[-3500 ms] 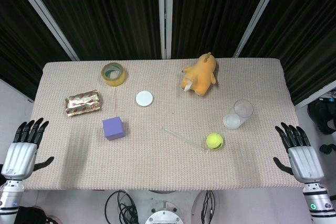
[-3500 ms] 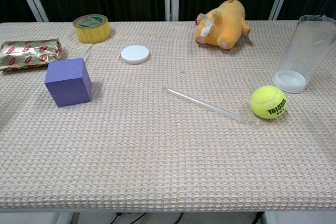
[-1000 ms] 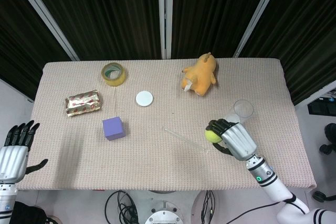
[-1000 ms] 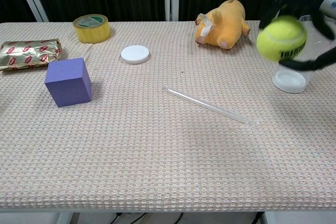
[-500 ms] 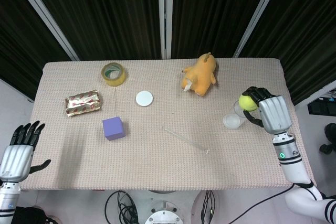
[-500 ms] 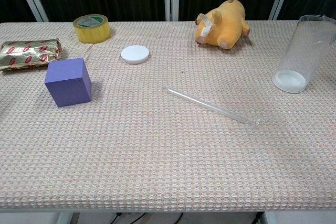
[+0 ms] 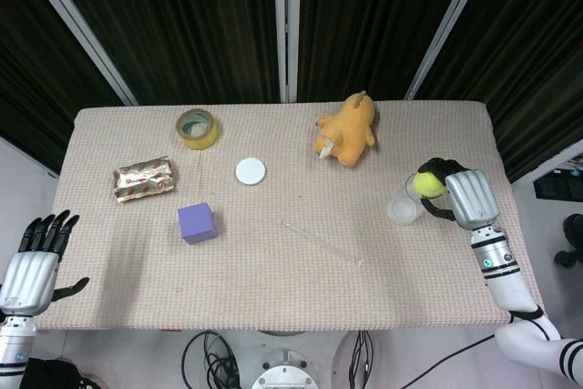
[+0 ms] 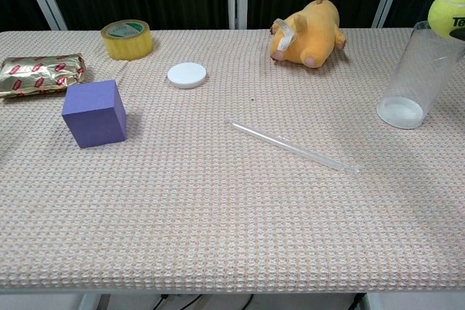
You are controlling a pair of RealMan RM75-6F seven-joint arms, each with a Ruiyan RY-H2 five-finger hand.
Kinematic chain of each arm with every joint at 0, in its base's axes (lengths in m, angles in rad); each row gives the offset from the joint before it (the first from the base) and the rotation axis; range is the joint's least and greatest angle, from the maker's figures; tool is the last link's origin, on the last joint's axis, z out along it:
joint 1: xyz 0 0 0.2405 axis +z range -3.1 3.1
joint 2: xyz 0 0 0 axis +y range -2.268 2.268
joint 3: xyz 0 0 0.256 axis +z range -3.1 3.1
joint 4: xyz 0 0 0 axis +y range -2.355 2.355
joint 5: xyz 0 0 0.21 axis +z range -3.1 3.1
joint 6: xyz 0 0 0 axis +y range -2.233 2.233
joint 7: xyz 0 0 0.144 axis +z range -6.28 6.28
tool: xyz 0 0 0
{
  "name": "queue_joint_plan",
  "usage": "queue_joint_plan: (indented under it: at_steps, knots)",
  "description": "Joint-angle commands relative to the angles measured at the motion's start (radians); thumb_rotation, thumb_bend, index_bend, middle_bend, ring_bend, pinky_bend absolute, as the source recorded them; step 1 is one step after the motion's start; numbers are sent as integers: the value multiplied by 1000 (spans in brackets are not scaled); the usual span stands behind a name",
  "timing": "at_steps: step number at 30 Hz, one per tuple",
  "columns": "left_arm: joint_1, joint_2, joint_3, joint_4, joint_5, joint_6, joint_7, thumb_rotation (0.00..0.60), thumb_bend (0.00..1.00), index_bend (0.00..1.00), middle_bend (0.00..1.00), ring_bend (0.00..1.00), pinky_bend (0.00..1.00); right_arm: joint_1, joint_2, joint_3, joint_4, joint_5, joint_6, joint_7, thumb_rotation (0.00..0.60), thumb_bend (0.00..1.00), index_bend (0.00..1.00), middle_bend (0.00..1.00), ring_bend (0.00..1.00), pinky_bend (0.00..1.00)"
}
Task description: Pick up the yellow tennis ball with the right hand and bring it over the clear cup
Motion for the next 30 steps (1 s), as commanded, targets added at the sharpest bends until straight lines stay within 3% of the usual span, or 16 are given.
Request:
queue_joint_plan:
  at_steps: [1,6,11,17,20,26,30]
  knots:
    - [0,-1,-1,0,-1,1,-3,600,52,2,0,0,0,3,18,-4,-7,4,-23,64,600,105,234,297,239,482]
    - [-1,-1,-2,-1,3,4,-5,600,45,2,0,0,0,1,28,2,-5,-7,-7,121,600,72,110,192,119,336]
    - [-1,2,-1,-5,3,4,-2,600,45,2,0,0,0,-3,40,2,-14,-8,-2,148,600,71,103,186,114,321]
    - [0,3,-1,-6,3,6,-1,600,44,2,0,0,0,-45,66,-5,-40,-47,90,179,600,71,102,186,114,319]
    - [3,6,-1,-10,6,13,1,600,45,2,0,0,0,-109,92,-34,-60,-92,197,156,600,70,90,180,99,284]
    - [3,8,-6,-10,20,31,2,600,45,2,0,0,0,-273,133,-136,-78,-101,328,-44,600,46,0,7,0,1]
    - [-5,2,-12,0,30,33,4,600,45,2,0,0,0,-345,138,-178,-99,-52,332,-100,600,45,0,0,0,0]
